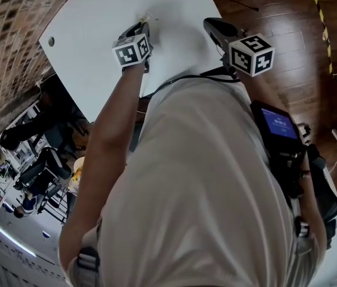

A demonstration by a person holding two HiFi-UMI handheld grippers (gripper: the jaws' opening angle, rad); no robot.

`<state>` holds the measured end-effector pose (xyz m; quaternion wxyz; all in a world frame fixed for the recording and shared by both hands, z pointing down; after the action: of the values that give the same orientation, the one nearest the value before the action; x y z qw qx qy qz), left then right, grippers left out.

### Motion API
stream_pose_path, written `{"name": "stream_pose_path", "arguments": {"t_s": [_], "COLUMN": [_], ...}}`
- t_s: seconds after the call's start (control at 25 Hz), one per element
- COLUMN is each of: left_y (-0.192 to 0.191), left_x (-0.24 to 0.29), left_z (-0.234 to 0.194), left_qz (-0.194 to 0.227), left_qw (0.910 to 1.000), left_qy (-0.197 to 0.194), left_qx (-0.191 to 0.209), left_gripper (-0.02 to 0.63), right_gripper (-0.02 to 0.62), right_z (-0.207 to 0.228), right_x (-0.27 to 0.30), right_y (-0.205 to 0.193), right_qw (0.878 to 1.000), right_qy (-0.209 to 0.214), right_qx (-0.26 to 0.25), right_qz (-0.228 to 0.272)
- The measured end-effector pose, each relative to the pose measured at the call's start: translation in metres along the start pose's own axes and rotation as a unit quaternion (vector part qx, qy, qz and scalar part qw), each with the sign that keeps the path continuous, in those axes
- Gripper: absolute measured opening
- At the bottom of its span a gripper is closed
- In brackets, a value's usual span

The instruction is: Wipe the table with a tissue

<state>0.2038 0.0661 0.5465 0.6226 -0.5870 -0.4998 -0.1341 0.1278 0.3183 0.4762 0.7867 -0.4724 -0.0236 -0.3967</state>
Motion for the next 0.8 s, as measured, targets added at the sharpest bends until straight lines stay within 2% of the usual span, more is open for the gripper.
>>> {"name": "stream_pose_path", "arguments": {"t_s": [0.2,0.28,0.44,0.6,0.8], "left_y": [0.002,0.002,-0.005,-0.017,-0.012], "left_x": [0.011,0.011,0.021,0.029,0.033], "left_z": [0.015,0.022,0.037,0.077,0.09], "left_qz": [-0.014,-0.016,-0.029,-0.043,-0.056], "left_qw": [0.998,0.9968,0.995,0.9899,0.99], "left_qy": [0.047,0.054,0.043,0.02,0.012], "left_qx": [0.04,0.058,0.085,0.133,0.129], "left_gripper": [0.06,0.06,0.058,0.058,0.058], "right_gripper": [0.008,0.008,0.008,0.008,0.008], "right_z": [0.015,0.021,0.027,0.028,0.032], "right_x": [-0.018,-0.026,-0.031,-0.034,-0.043], "right_y": [-0.002,-0.003,-0.004,-0.001,-0.003], "right_qw": [1.0,1.0,0.999,0.999,0.998], "right_qy": [-0.017,-0.023,-0.029,-0.035,-0.046], "right_qx": [0.01,0.015,0.021,0.022,0.03], "right_qz": [0.006,0.01,0.013,0.021,0.027]}}
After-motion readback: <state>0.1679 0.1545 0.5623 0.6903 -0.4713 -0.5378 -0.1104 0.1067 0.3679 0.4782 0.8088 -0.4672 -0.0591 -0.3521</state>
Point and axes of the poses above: the fingertips, and each gripper's own axes: x forward along the fingers, z to its right, y out of its top, the point moved 6 cm from there along -x, backward along the fingers, and after that the axes turned 5 degrees about -y, right-handed, at the moved point
